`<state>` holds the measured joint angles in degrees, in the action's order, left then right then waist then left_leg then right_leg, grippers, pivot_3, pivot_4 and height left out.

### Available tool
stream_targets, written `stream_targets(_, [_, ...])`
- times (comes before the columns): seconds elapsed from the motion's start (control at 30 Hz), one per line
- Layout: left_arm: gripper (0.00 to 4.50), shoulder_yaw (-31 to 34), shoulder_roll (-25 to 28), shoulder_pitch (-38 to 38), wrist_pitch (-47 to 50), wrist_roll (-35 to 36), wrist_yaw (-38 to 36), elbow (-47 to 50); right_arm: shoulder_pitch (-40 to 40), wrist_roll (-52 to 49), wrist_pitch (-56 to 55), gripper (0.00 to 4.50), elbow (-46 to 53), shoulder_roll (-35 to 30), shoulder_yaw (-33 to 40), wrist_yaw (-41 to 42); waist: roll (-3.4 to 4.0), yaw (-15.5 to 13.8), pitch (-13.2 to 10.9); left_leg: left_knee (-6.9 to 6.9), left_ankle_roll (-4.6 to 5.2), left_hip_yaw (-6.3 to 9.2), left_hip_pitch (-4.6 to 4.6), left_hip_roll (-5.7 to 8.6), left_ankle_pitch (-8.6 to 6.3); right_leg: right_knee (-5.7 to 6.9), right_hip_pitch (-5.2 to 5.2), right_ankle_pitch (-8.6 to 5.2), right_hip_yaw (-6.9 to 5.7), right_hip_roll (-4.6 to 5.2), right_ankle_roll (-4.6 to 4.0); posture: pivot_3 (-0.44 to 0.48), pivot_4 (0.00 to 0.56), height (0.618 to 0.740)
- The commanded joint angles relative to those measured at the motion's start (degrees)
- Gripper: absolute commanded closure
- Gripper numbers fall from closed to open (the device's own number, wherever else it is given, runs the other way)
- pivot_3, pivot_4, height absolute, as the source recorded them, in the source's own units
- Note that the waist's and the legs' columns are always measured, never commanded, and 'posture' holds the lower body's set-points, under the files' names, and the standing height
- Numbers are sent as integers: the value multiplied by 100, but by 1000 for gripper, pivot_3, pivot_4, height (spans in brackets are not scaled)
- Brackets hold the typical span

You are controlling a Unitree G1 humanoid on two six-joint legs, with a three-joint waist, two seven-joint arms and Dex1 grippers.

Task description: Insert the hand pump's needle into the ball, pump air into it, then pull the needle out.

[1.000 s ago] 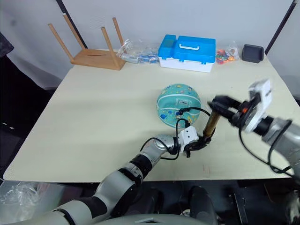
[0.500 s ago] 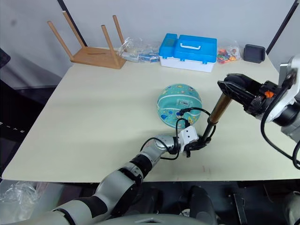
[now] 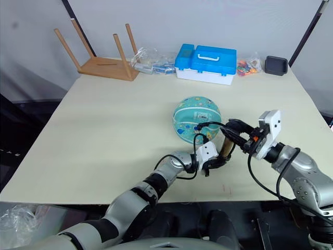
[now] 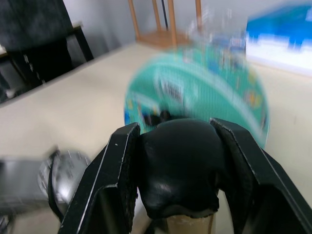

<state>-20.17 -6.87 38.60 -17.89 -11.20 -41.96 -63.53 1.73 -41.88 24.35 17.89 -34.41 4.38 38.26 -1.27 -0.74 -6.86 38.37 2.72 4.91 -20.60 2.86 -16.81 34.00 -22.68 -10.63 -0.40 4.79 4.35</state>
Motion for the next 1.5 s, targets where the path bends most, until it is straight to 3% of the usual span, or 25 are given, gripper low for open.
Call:
stream_targets(0.03, [3438, -78, 45, -129, 142, -121, -119, -193, -110, 133, 366, 2736, -190, -16, -95, -24, 6, -2, 3, 0, 0, 0, 0, 1, 0, 0, 0, 0, 0, 1, 0, 0, 150, 740])
stream_targets(0.33, [3438, -77, 35, -139, 150, -123, -135, -190, 749, -1857, 1404, 2736, 1327, -842, 1669, -641, 76, -20, -69, 1, 0, 0, -32, 13, 0, -4, -22, 15, 1, 14, -20, 0, 150, 740])
stream_targets(0.63, [3438, -84, 18, -151, 130, -131, -174, -189, 1572, -3938, 2123, 2736, 1234, -2013, 2951, -1291, 83, -38, -85, 8, 2, 3, -111, 22, 2, -5, -87, 18, -5, 22, -21, 0, 150, 740])
stream_targets(0.8, [3438, -83, 21, -153, 117, -132, -171, -196, 1220, -3624, 2165, 2736, 1248, -1806, 2508, -1247, 70, -42, -89, 8, 3, 0, -114, 22, 2, -4, -91, 18, -3, 23, -21, 0, 150, 740])
stream_targets(1.07, [3438, -79, 32, -180, 105, -133, -124, -182, 29, -1396, 1401, 2736, 683, -905, 725, -458, 26, -10, -33, 8, 3, 1, -92, 18, 2, 4, -75, 17, -3, 17, -21, 0, 150, 740])
stream_targets(1.27, [3439, -69, 51, -188, 114, -125, -88, -172, -345, 42, 560, 2736, -335, -325, -350, 13, -13, 8, 5, -1, 2, 1, 3, 0, -1, -2, 6, -8, -4, 2, 12, 0, 150, 740])
stream_targets(1.37, [3439, -72, 57, -194, 116, -125, -85, -163, -305, 381, 326, 2736, -589, -185, -489, 157, -7, 6, 16, 0, 2, 3, 6, -3, -1, 2, 6, -7, -4, -3, 11, 0, 150, 740])
stream_targets(1.5, [3439, -60, 74, -187, 120, -121, -83, -168, -5, 138, 450, 2737, -138, -229, -66, 145, 14, -1, 18, 0, 1, 2, 5, 0, -1, 3, 5, -6, -1, 0, 9, 0, 150, 740])
